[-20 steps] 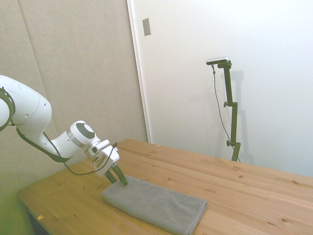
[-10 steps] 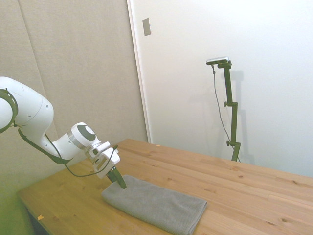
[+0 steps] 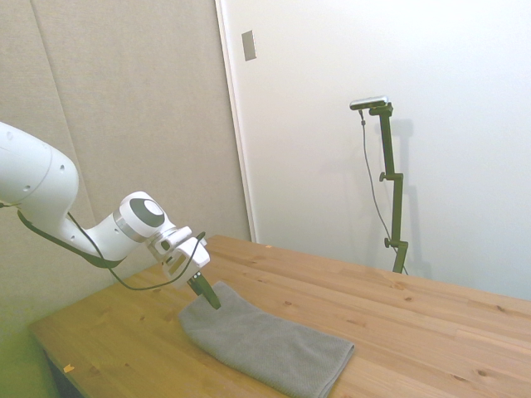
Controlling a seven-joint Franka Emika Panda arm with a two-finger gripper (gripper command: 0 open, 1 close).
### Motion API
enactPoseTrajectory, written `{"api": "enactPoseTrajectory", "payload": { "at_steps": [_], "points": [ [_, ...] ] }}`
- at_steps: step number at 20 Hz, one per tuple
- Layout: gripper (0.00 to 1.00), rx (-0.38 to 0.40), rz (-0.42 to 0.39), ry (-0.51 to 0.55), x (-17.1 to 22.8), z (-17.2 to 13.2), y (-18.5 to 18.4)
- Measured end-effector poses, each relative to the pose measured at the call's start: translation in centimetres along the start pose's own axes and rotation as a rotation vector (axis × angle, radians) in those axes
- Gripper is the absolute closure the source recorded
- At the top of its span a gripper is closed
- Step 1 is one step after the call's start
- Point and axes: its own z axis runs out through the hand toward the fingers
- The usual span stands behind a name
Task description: Fold the towel
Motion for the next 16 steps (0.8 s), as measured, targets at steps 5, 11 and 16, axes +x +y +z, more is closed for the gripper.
{"api": "enactPoseTrajectory", "payload": {
  "at_steps": [5, 11, 16],
  "points": [
    [1.00, 0.087, 0.059, -0.101, 5.8, 0.6, 4.2],
    [1.00, 0.227, 0.092, -0.255, 12.7, 2.0, 9.8],
    [1.00, 0.292, 0.124, -0.327, 16.3, 3.0, 13.6]
  ]
}}
